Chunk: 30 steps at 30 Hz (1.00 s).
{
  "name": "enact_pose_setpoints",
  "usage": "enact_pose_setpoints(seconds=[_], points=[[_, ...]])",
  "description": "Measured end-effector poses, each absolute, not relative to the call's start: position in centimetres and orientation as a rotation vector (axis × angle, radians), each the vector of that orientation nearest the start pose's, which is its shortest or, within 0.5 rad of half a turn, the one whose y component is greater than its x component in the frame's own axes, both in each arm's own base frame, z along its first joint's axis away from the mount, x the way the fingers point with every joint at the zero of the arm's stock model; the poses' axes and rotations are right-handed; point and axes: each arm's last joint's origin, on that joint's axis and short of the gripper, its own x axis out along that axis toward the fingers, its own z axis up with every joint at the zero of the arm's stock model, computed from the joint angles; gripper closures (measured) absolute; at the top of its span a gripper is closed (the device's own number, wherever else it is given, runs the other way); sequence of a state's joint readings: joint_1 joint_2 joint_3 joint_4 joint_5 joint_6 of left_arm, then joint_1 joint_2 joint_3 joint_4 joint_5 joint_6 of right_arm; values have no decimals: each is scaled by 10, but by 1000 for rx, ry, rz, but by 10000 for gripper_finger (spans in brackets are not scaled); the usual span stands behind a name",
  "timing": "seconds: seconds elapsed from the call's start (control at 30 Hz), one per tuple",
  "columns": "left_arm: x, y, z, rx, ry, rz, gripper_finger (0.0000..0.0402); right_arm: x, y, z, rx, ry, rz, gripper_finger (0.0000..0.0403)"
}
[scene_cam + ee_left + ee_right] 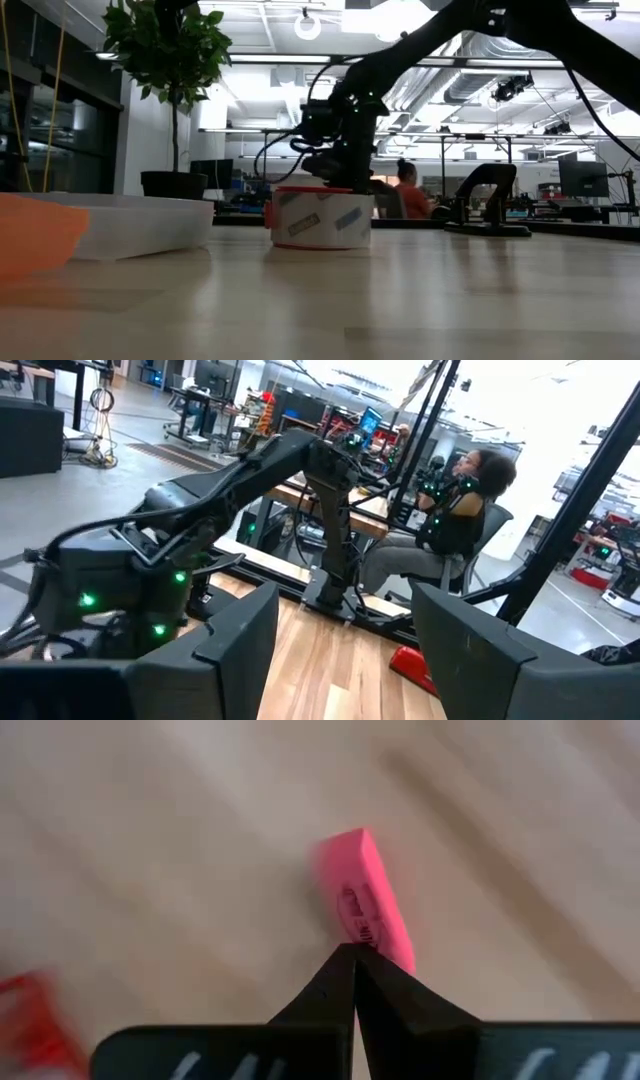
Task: Pack school essentials
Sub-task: Put the pink eraser into the orange supply box
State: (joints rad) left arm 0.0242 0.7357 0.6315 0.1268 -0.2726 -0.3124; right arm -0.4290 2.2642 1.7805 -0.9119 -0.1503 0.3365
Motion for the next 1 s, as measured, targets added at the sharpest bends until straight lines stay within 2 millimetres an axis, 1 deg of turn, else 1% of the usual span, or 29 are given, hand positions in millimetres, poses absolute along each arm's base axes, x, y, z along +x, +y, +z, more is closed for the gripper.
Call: enact_pose_setpoints(seconds=[0.1,0.17,0.23,0.3,0.4,0.5,0.6,0.7,0.8,0.9,1.0], points=[[170,12,317,-321,-67,291,181,413,-169,151,670,1356,-381,403],[170,12,317,-335,-68,289,181,413,-157,149,635,1406,-344,403],[170,12,317,-338,-67,288,181,417,-147,151,594,1415,-319,403],[170,12,317,-338,-67,288,181,419,-138,154,565,1417,-293,403],[170,12,317,-338,-67,289,181,421,-131,170,525,1365,-277,403],[170,12,316,-337,-64,289,181,421,-134,188,471,1287,-321,403],[170,12,316,-337,-64,291,181,421,-141,201,426,1208,-338,403],[170,12,316,-337,-64,291,181,422,-150,207,445,1148,-341,403],[170,12,316,-339,-63,292,181,420,-155,204,492,1132,-366,402],[170,12,316,-339,-63,292,181,416,-156,193,513,1146,-382,402],[170,12,316,-339,-63,292,181,413,-156,181,517,1159,-384,386]])
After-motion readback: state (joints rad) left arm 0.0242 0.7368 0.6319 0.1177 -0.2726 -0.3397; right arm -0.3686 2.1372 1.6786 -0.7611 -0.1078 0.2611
